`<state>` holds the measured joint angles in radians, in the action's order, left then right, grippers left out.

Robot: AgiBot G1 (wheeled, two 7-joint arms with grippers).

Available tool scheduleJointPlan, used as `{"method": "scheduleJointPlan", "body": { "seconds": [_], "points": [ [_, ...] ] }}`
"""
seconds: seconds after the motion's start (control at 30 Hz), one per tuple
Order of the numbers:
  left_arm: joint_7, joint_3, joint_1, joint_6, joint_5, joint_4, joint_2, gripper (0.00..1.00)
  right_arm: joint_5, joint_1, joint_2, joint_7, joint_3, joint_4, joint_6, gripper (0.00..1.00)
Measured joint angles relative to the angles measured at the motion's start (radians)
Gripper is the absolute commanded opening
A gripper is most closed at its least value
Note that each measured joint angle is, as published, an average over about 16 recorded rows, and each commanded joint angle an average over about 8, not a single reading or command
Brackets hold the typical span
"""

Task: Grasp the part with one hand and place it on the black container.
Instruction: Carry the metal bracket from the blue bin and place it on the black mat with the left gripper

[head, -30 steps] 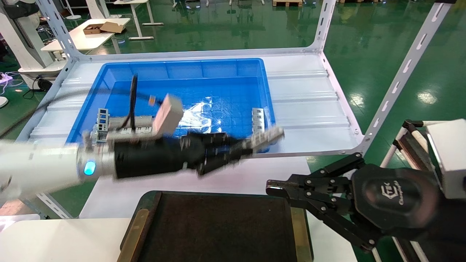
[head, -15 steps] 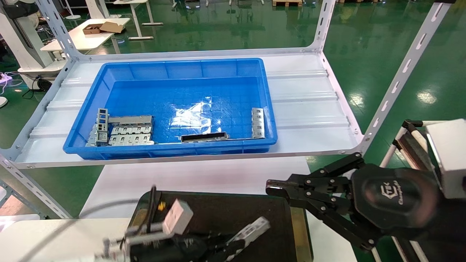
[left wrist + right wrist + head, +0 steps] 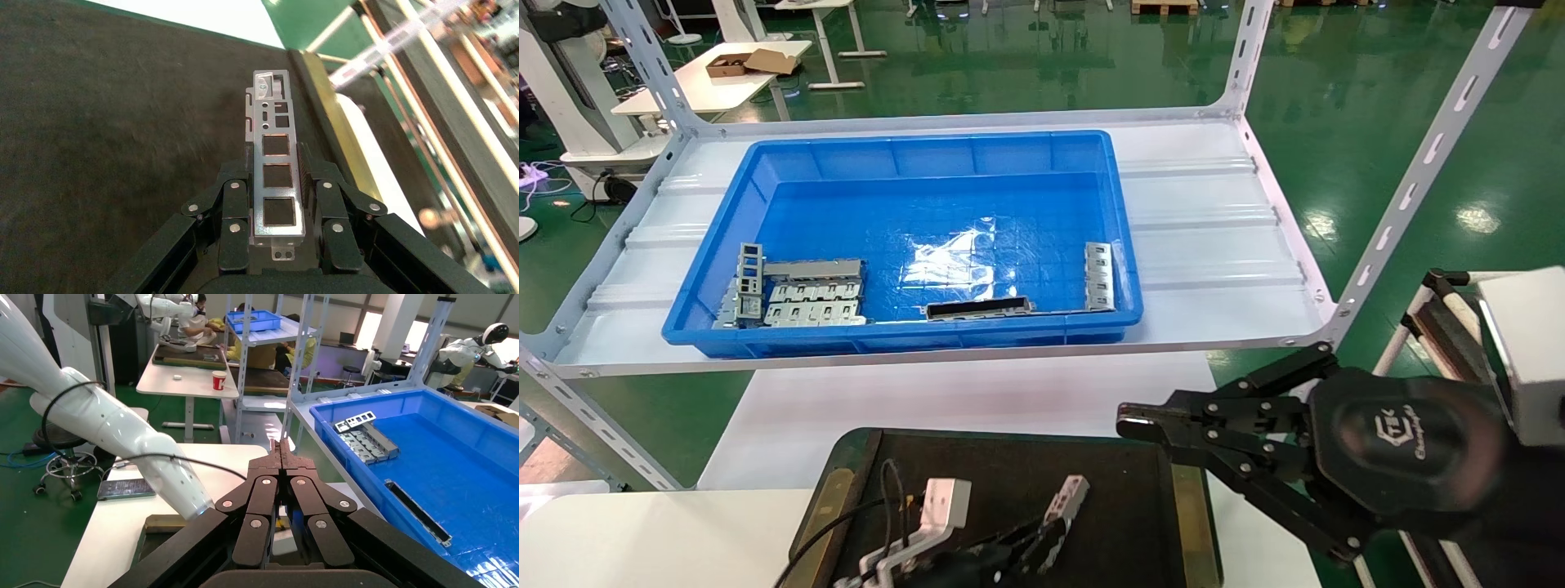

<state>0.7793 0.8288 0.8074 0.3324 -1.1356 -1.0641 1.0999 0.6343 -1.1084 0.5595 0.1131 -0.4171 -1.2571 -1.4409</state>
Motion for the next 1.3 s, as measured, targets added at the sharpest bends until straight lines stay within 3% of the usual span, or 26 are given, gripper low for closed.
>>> {"method": "scheduleJointPlan", "body": {
  "seconds": [0.4,0.77,0.83,0.87,0.97,1.07,1.1,1.2,1.3],
  "points": [
    [0.144,0.070,0.082,-0.185,-0.027,0.207,0.162,0.00,0.000,0.000,0.000,0.000,0.000,0.000,0.000,0.00],
    [0.200,0.113,0.118,-0.258,-0.015,0.305,0.234,0.00,0.000,0.000,0.000,0.000,0.000,0.000,0.000,0.00],
    [0.208,0.122,0.121,-0.265,-0.010,0.311,0.238,0.00,0.000,0.000,0.000,0.000,0.000,0.000,0.000,0.06],
    [0.212,0.127,0.122,-0.268,-0.008,0.313,0.239,0.02,0.000,0.000,0.000,0.000,0.000,0.000,0.000,0.16],
    [0.224,0.144,0.125,-0.275,-0.002,0.317,0.241,0.22,0.000,0.000,0.000,0.000,0.000,0.000,0.000,0.54],
    [0.236,0.162,0.130,-0.280,0.005,0.319,0.241,0.59,0.000,0.000,0.000,0.000,0.000,0.000,0.000,0.90],
    [0.239,0.167,0.131,-0.281,0.007,0.319,0.241,0.72,0.000,0.000,0.000,0.000,0.000,0.000,0.000,0.98],
    [0.249,0.184,0.136,-0.285,0.013,0.318,0.239,0.97,0.000,0.000,0.000,0.000,0.000,0.000,0.000,1.00],
    [0.258,0.200,0.140,-0.287,0.017,0.315,0.237,1.00,0.000,0.000,0.000,0.000,0.000,0.000,0.000,1.00]
  ]
}}
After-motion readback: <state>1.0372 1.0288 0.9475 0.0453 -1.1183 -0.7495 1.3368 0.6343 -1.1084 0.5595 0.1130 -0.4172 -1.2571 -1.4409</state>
